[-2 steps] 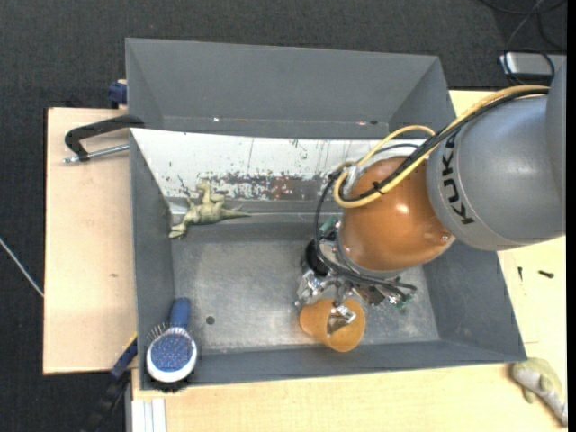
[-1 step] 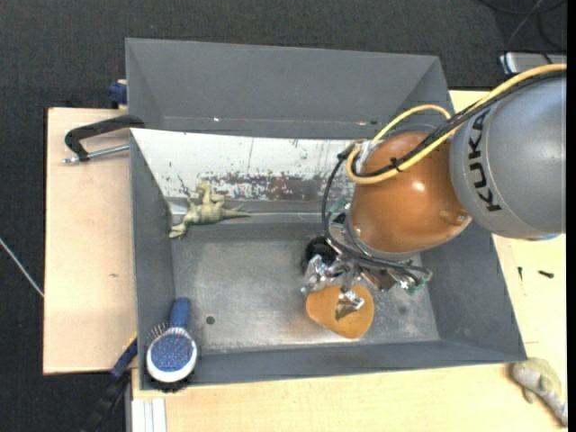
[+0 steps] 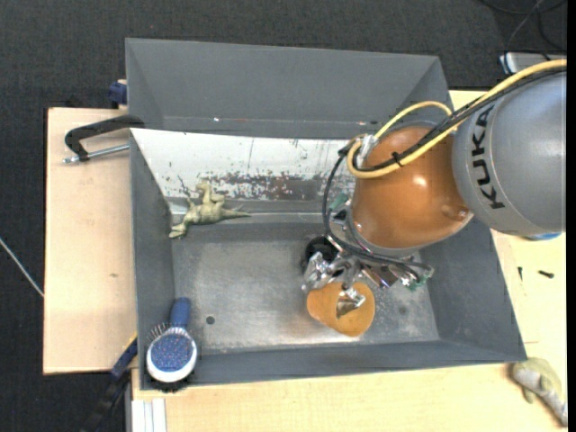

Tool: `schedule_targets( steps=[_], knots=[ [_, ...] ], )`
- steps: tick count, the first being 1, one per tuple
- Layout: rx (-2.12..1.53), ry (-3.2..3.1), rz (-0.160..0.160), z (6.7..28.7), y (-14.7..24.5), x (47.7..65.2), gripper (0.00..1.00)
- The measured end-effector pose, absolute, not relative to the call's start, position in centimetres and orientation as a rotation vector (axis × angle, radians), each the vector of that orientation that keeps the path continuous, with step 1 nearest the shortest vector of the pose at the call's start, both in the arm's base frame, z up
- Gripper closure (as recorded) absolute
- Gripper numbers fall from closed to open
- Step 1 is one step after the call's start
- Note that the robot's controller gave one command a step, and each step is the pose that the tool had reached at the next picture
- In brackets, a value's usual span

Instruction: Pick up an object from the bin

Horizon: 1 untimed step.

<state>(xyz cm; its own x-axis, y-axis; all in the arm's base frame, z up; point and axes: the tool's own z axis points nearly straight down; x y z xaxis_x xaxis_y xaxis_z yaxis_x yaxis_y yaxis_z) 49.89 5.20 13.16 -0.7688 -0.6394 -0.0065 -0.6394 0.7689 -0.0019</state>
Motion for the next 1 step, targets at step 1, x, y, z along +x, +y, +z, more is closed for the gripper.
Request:
schedule_targets(
  steps=[1],
  knots=[
    [-1.063, 2.946, -0.001, 17.66, 5.33, 50.07, 1.00]
  ],
)
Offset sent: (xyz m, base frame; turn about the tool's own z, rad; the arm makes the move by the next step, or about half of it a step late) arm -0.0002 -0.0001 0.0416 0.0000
